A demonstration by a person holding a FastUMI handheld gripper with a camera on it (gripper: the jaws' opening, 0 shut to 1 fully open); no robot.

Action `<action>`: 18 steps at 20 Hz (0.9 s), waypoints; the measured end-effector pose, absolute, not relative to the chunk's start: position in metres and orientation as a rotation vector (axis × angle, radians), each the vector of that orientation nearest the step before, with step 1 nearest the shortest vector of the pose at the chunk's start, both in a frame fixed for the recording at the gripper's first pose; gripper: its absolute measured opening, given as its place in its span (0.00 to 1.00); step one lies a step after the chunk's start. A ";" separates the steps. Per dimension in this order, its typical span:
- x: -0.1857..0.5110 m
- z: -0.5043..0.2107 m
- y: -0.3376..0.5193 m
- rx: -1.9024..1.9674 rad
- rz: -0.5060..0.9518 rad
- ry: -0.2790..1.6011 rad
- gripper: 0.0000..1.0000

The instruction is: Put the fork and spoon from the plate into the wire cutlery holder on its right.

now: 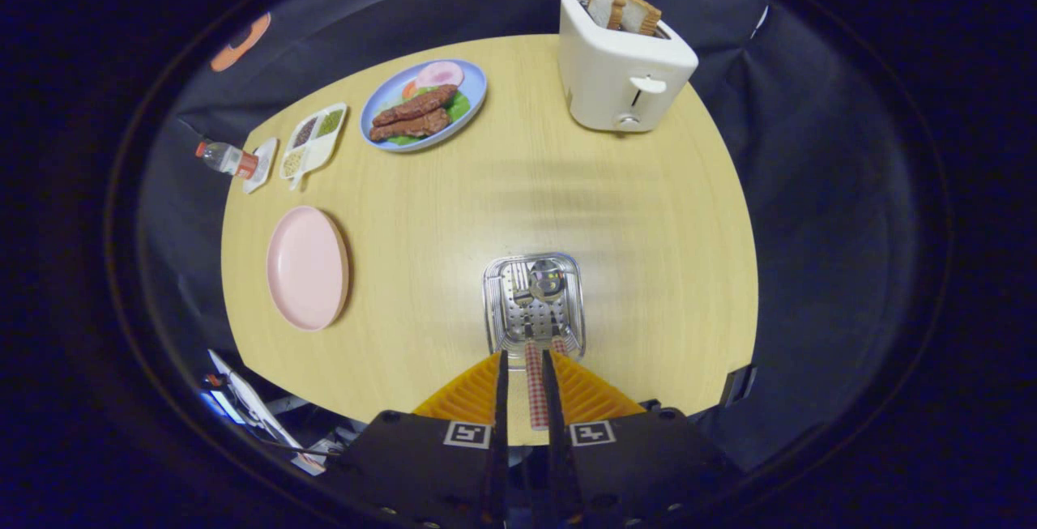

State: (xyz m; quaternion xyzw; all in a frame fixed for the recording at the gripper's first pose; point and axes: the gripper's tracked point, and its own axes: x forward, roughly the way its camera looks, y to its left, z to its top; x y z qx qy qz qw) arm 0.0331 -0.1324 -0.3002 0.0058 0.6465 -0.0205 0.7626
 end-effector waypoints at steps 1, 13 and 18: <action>0.031 -0.297 -0.129 0.013 -0.040 1.391 0.22; 0.009 -0.249 -0.044 -0.076 0.068 1.129 0.91; 0.016 -0.204 0.001 -0.076 0.081 0.895 0.97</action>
